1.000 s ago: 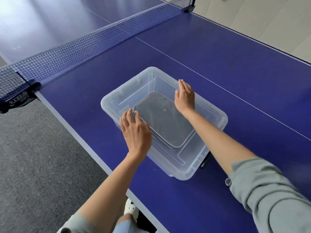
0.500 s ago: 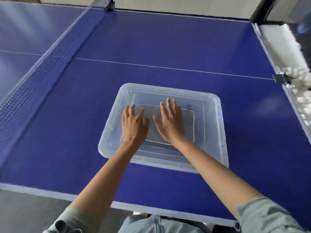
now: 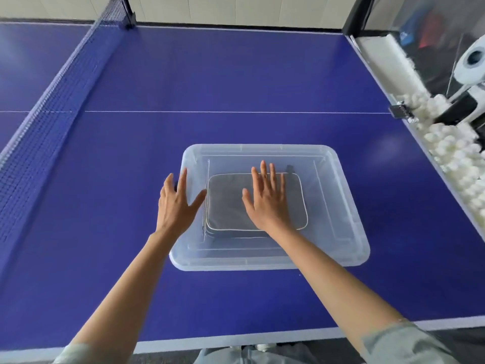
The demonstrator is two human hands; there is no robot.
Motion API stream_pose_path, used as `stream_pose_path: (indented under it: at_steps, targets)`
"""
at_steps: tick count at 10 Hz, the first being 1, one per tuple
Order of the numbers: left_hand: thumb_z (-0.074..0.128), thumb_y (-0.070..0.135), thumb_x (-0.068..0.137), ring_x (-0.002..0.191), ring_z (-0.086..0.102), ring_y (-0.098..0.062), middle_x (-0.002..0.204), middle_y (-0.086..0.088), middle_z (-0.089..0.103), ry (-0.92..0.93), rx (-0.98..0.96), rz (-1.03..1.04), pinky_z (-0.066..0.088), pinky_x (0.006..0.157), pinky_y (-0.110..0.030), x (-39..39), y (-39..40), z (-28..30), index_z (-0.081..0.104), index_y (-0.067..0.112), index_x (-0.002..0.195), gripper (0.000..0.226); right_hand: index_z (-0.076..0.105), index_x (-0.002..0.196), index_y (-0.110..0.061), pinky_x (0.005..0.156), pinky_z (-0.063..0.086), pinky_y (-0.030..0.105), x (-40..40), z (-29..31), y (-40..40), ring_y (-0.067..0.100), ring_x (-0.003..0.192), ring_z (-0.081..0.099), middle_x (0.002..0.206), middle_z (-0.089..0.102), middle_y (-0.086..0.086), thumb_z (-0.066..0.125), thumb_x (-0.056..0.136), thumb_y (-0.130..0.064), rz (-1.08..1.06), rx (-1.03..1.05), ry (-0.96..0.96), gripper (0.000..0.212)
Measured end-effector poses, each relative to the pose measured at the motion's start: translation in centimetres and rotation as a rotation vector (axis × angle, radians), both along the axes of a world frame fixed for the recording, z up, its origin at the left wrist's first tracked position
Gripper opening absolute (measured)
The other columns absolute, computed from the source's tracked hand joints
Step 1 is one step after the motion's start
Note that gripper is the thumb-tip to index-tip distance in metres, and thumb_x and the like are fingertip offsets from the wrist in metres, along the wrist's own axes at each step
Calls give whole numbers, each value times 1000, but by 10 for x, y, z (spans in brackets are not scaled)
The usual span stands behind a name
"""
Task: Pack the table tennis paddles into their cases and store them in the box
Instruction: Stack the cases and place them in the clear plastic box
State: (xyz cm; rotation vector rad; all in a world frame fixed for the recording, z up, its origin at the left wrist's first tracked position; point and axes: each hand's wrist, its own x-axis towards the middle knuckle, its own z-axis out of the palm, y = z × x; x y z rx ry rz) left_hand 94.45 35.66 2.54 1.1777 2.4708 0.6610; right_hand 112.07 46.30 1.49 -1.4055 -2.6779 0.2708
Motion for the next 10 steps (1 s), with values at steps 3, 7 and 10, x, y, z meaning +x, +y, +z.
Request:
stream_pose_path:
  at_steps: [3, 7, 10]
  targets:
    - [76, 54, 68, 101, 58, -28, 99, -7, 61, -388, 32, 379, 52, 83, -47, -19, 2, 6, 51, 12, 108, 64, 3, 151, -14, 119, -6, 47, 2, -3, 3, 26, 147, -11, 159, -7, 10, 21, 99, -45, 1, 21, -9, 63]
    - [67, 30, 82, 53, 39, -21, 55, -1, 40, -144, 129, 448, 31, 51, -29, 2, 14, 10, 40, 8, 60, 41, 6, 151, -13, 119, -2, 49, 1, -4, 4, 27, 147, -10, 159, -6, 11, 20, 99, -45, 1, 36, -18, 63]
    - [58, 23, 88, 67, 47, -34, 75, -17, 59, 17, 112, 458, 35, 64, -35, 14, 18, 9, 57, -2, 83, 25, 7, 151, -13, 119, -1, 50, 2, -6, 5, 29, 147, -10, 159, -5, 12, 20, 98, -45, 2, 38, -7, 63]
